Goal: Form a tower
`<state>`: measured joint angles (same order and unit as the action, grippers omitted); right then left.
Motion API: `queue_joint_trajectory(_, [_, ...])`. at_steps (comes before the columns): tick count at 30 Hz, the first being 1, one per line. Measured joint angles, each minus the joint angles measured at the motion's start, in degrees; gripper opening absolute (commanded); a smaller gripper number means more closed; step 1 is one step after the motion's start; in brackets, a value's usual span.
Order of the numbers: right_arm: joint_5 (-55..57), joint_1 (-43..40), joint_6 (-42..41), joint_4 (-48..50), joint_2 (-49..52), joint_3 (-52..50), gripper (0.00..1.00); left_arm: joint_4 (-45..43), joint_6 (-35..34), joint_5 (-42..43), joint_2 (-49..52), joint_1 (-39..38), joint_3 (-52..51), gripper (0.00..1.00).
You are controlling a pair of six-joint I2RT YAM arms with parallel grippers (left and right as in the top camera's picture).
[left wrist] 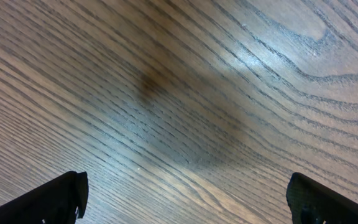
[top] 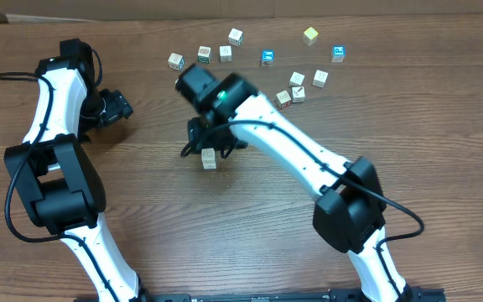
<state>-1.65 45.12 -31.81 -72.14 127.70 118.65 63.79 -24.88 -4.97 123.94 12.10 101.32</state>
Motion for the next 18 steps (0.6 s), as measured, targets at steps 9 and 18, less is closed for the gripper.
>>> queue_joint_trajectory(9, [6.45,3.08,-1.97,12.55,0.42,-8.79,0.72,0.0,0.0,-0.02,0.0,0.0,0.0,1.0])
queue_joint_trajectory(18, [8.46,3.06,-2.47,17.03,0.42,-12.33,0.62,0.0,0.0,-0.02,-0.02,0.0,0.0,0.99])
